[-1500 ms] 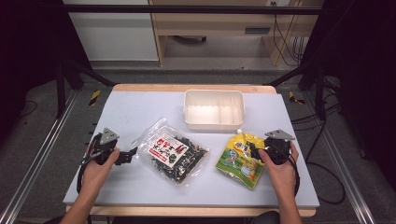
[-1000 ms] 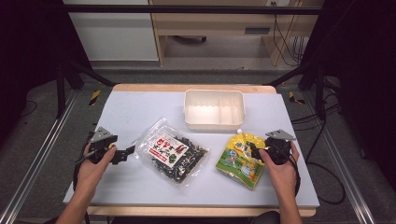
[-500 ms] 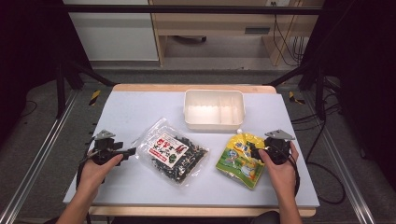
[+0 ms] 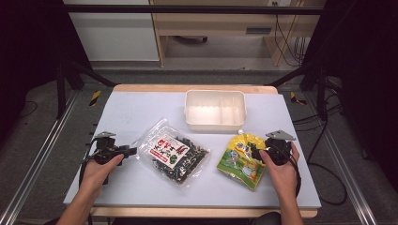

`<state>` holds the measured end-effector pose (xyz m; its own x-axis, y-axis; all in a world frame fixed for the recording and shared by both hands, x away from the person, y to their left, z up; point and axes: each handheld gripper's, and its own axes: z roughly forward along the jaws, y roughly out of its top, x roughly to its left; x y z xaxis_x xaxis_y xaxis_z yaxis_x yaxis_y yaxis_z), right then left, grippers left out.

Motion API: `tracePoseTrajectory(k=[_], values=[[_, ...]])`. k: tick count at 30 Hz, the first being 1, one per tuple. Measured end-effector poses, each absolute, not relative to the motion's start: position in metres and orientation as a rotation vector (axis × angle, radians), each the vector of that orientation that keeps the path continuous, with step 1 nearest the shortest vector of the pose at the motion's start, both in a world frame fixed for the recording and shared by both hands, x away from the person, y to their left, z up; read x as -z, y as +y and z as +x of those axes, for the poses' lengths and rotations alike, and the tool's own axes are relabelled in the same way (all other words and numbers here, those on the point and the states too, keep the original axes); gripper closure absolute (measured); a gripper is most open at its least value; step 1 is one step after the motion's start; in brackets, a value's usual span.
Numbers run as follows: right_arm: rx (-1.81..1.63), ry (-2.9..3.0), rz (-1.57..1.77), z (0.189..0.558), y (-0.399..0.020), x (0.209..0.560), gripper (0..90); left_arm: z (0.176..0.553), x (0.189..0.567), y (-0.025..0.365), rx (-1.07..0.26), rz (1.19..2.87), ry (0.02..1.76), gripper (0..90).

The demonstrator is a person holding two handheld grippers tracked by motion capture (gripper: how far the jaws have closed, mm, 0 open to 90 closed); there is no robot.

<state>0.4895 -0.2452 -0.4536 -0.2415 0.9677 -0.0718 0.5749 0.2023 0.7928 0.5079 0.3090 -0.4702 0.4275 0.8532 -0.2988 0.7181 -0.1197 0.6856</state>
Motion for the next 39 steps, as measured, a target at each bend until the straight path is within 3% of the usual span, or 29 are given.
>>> tracePoseTrajectory(k=[17, 27, 39], values=[[-0.879, 1.905, 1.425, 0.49, -0.245, 0.453, 10.1, 0.504, 0.46, 0.306, -0.259, 1.852, 1.286, 73.2], [-0.877, 1.906, 1.43, 0.49, -0.244, 0.454, 10.2, 0.506, 0.463, 0.29, -0.316, 1.93, 1.264, 71.7], [-0.881, 1.907, 1.421, 0.49, -0.243, 0.453, 10.5, 0.507, 0.463, 0.279, -0.397, 1.968, 1.222, 88.8]])
